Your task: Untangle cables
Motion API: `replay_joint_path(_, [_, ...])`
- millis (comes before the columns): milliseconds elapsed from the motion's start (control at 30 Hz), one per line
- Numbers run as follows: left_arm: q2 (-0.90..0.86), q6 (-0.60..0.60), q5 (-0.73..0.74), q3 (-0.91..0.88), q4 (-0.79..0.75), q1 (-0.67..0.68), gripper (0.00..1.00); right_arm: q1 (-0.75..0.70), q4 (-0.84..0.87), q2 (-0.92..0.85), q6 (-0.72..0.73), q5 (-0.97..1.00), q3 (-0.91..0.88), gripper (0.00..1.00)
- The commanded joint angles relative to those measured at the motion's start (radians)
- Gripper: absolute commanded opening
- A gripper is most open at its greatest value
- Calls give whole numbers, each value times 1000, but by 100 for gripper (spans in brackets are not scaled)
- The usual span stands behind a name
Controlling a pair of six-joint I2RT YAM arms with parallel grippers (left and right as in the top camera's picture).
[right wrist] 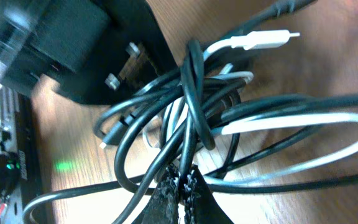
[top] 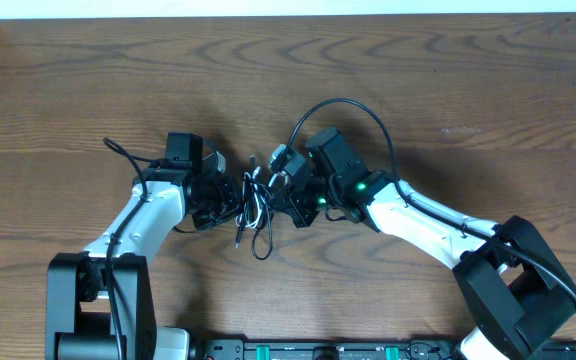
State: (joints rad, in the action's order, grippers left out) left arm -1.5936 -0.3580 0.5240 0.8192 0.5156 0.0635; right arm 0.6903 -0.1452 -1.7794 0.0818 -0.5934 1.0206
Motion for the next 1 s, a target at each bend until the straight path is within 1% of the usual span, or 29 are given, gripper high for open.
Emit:
replay_joint_path(0, [-8, 24, -2, -6, 2, 1, 8, -4, -57, 26, -12, 66, 3, 1])
replay_joint_path(67, [-8, 24, -2, -6, 2, 1, 8, -4, -95, 26, -35, 85, 3, 1])
replay_joint_path(267, [-8, 24, -2, -6, 2, 1, 8, -4, -166, 26, -35, 158, 3, 1])
replay_joint_path(400, [-8, 25, -2, -6, 2, 1, 8, -4, -135, 32, -34, 144, 18, 1])
replay_joint_path(567, [-8, 32, -2, -6, 2, 1, 8, -4, -165, 73, -27, 142, 79, 1])
replay_joint_path(833, [-8, 32, -2, -6, 2, 1, 8, -2, -150, 92, -42, 169, 84, 1])
replay_joint_path(967, [-8, 32, -2, -6, 2, 1, 8, 14, -131, 92, -37, 102, 84, 1])
